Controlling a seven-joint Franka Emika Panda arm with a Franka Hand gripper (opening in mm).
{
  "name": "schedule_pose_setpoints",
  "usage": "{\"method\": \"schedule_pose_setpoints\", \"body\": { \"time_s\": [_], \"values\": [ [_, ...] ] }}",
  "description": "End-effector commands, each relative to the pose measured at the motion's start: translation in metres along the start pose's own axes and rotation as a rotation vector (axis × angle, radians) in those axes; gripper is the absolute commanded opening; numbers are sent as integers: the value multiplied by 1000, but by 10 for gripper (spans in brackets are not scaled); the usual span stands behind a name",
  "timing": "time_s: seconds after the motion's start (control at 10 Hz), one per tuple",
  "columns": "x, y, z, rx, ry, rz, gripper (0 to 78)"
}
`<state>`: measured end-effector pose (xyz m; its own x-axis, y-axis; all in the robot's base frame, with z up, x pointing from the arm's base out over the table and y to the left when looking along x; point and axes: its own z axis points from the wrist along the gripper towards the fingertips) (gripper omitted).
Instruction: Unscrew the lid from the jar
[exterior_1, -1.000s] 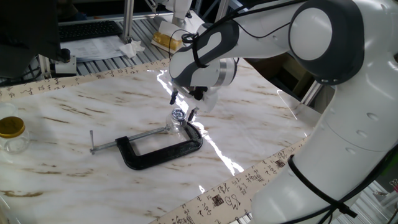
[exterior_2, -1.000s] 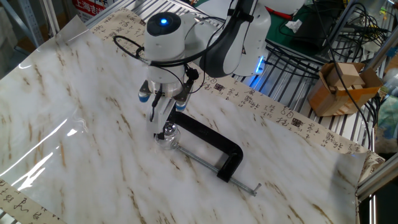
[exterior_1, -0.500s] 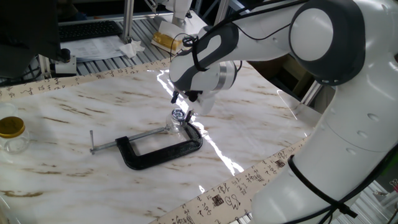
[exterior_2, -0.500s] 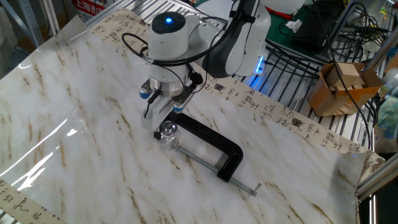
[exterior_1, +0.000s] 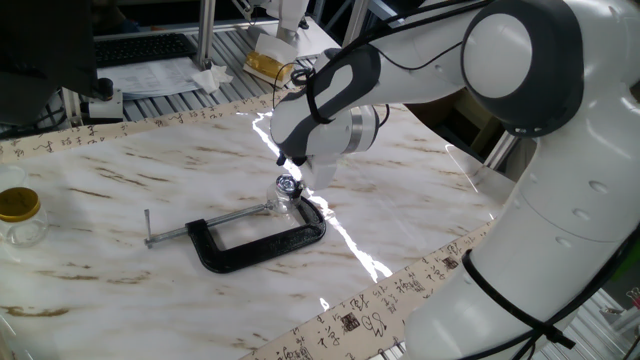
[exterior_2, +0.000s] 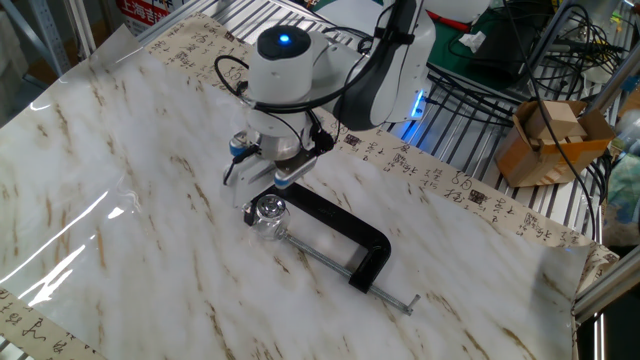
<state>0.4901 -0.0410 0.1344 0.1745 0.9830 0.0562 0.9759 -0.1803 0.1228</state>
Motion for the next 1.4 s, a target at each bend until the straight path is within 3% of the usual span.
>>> {"method": "schedule_pose_setpoints", "body": {
  "time_s": [0.1,1.4],
  "values": [
    [0,-2,3,37,35,-49,774],
    [-1,-6,5,39,34,-78,774]
  ]
}}
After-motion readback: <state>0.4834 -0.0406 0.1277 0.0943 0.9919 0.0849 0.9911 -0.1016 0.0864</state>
